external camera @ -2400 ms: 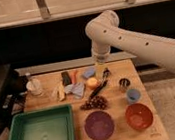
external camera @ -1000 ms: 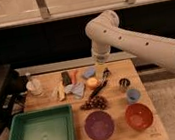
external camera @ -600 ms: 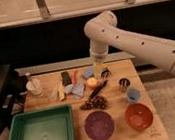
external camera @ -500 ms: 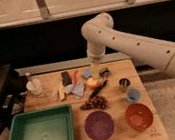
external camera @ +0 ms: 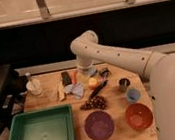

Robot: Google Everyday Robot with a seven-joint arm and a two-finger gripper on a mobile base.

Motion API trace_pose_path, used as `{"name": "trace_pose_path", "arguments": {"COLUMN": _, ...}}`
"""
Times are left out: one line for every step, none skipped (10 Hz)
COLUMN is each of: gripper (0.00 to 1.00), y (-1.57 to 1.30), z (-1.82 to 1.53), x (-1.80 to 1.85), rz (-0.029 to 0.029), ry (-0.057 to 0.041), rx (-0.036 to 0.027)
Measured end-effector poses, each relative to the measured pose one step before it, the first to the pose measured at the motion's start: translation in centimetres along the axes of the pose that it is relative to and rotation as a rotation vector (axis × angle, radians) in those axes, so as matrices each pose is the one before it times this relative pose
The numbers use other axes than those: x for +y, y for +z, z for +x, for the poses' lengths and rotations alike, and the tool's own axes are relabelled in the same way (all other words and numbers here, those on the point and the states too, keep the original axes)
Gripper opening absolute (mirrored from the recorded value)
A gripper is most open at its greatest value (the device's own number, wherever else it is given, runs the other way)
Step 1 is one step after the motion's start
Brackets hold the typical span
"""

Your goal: Wipe table surface with towel

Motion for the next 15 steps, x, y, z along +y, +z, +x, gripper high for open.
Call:
{"name": "trace_pose_path", "arguments": {"gripper": 0.80, "y": 1.434, "z": -1.021, "x": 0.079, "rz": -0.00395, "ry": -0.01147, "rx": -0.00985}}
{"name": "trace_pose_path", "arguments": {"gripper": 0.80, "y": 1.621, "z": -1.157, "x": 0.027, "rz": -0.00156, "ry": -0.00590, "rx": -0.01339}}
{"name": "trace_pose_path", "arguments": {"gripper": 0.80, "y": 0.865, "z": -0.767, "x": 0.020, "rz": -0.00118, "ry": -0.00598, "rx": -0.00643}}
{"name": "trace_pose_path", "arguments": {"gripper": 0.80, "y": -0.032, "z": -0.114, "x": -0.079, "rz": 0.00257, "ry": 0.00013, "rx": -0.00197}}
{"name": "trace_pose_path", "arguments": {"gripper": 0.80, "y": 0.006, "z": 0.263, "x": -0.009, "rz": 0.00006, "ry": 0.00285, "rx": 0.00233}}
{"name": "trace_pose_path", "arguments": {"gripper": 0.80, "y": -0.012, "z": -0.157, "x": 0.019, "rz": -0.00062, "ry": -0.00163, "rx": -0.00107}}
{"name": "trace_pose_path", "arguments": {"gripper": 0.80, "y": 0.061, "z": -0.158, "x": 0.053, "rz": -0.00092, "ry": -0.00217, "rx": 0.00022}}
{"name": "trace_pose_path", "arguments": {"gripper": 0.80, "y": -0.051, "z": 0.129, "x": -0.089, "rz": 0.00850, "ry": 0.00606, "rx": 0.00341}}
{"name": "trace_pose_path", "arguments": {"gripper": 0.80, "y": 0.031, "z": -0.085, "x": -0.289, "rz": 0.01036, "ry": 0.01702, "rx": -0.03182}}
{"name": "trace_pose_path", "arguments": {"gripper": 0.80, "y": 0.479, "z": -0.015, "x": -0.220, "rz": 0.00400, "ry": 0.01953, "rx": -0.04865}}
{"name": "trace_pose_path", "arguments": {"gripper": 0.80, "y": 0.892, "z": 0.059, "x": -0.259, "rz": 0.00470, "ry": 0.01409, "rx": -0.04354}}
{"name": "trace_pose_path", "arguments": {"gripper": 0.80, "y": 1.222, "z": -0.218, "x": -0.238, "rz": 0.00015, "ry": 0.00656, "rx": -0.02799}}
{"name": "trace_pose_path", "arguments": {"gripper": 0.80, "y": 0.611, "z": -0.176, "x": -0.175, "rz": -0.00137, "ry": 0.00037, "rx": -0.01025}}
{"name": "trace_pose_path", "arguments": {"gripper": 0.80, "y": 0.663, "z": 0.127, "x": -0.257, "rz": -0.00087, "ry": 0.00313, "rx": -0.00583}}
{"name": "trace_pose_path", "arguments": {"gripper": 0.80, "y": 0.931, "z": 0.317, "x": -0.175, "rz": -0.00745, "ry": 0.00346, "rx": -0.00235}}
